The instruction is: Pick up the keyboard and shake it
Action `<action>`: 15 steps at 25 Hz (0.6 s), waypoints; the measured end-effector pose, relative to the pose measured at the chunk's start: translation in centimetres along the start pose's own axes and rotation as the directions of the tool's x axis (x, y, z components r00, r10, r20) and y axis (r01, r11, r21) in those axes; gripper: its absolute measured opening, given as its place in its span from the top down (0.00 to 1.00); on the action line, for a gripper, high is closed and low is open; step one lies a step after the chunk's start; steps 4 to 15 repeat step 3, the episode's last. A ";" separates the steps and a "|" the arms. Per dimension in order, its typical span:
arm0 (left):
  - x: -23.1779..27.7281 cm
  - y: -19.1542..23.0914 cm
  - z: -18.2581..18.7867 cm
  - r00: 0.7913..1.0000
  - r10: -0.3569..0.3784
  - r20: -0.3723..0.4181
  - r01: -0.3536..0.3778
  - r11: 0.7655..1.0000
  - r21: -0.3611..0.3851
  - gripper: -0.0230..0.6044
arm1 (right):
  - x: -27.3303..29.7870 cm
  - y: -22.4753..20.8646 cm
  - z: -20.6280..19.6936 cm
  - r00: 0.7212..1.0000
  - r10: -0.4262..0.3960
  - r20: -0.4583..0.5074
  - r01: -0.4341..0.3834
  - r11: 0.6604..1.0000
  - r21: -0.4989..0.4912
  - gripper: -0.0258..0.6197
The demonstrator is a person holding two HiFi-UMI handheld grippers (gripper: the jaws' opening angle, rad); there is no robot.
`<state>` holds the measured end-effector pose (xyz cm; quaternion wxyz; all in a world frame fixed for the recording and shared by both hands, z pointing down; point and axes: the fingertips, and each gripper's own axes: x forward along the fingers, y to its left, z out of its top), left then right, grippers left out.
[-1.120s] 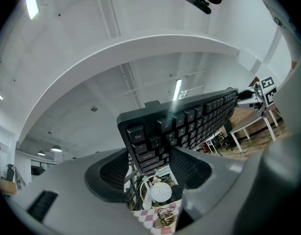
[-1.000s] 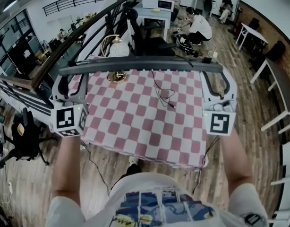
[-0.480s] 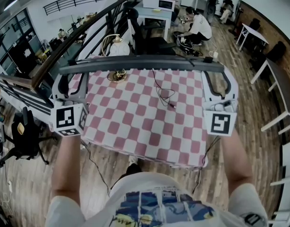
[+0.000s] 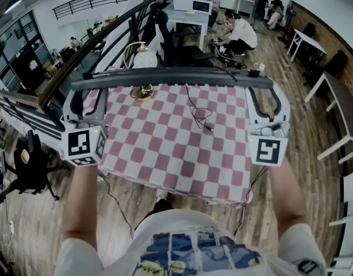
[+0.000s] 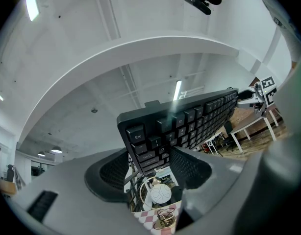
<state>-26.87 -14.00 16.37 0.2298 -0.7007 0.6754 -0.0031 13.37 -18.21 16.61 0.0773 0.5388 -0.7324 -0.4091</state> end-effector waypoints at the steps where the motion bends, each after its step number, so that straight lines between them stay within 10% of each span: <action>1: 0.0 0.0 0.0 1.000 0.000 0.000 0.000 1.000 0.000 0.56 | 0.0 0.0 0.0 1.000 0.001 -0.001 -0.001 1.000 0.000 0.67; 15: -0.1 0.1 0.2 1.000 0.001 0.002 -0.001 1.000 0.001 0.56 | -0.1 0.0 0.2 1.000 0.001 -0.003 -0.001 1.000 0.000 0.67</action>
